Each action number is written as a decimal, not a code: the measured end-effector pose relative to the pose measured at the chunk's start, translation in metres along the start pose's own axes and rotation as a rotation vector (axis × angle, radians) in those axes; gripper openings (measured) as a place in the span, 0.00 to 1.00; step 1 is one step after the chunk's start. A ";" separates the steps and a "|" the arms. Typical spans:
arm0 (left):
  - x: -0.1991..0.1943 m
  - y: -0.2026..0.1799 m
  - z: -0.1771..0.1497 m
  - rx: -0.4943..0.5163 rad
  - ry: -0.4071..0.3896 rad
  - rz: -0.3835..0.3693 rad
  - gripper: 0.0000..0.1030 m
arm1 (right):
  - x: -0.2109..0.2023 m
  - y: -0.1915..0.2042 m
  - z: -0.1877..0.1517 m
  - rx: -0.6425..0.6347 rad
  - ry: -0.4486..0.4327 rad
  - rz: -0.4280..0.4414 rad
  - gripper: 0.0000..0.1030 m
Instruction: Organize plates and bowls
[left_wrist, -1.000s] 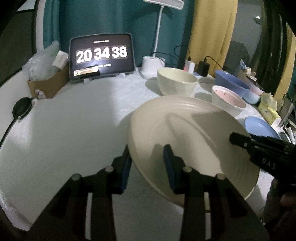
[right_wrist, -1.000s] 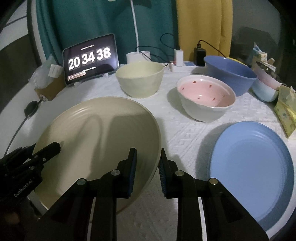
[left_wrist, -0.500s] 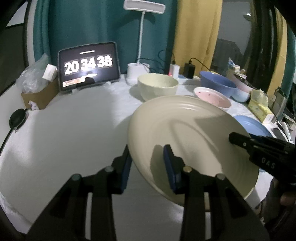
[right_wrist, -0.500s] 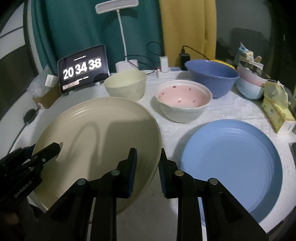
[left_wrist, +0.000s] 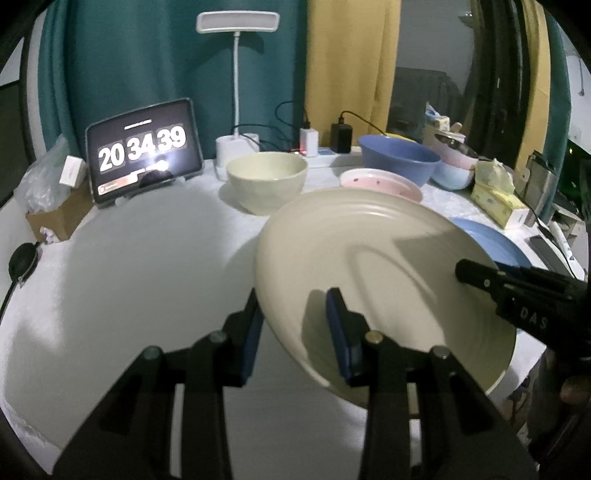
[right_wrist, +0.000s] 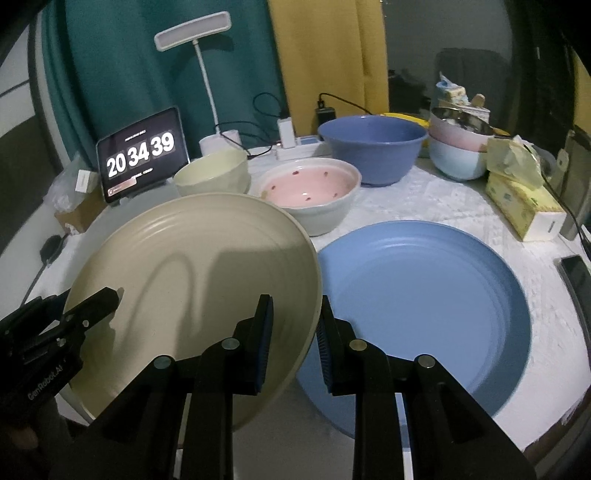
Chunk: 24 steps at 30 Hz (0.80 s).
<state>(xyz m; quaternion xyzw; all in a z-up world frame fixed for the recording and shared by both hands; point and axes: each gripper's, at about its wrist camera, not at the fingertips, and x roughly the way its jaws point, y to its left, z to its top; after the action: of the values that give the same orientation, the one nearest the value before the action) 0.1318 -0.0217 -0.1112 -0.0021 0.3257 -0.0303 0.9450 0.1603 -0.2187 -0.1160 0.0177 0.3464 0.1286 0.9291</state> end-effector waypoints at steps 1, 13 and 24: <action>0.000 -0.004 0.000 0.007 -0.001 -0.003 0.34 | -0.001 -0.003 -0.001 0.004 -0.002 -0.001 0.24; 0.006 -0.043 0.002 0.062 0.009 -0.036 0.34 | -0.012 -0.043 -0.010 0.067 -0.009 -0.024 0.24; 0.017 -0.077 0.002 0.110 0.030 -0.077 0.34 | -0.018 -0.079 -0.017 0.115 -0.008 -0.055 0.24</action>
<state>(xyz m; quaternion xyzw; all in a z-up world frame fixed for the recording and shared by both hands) 0.1420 -0.0995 -0.1179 0.0378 0.3373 -0.0843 0.9369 0.1541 -0.3002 -0.1272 0.0620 0.3501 0.0827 0.9310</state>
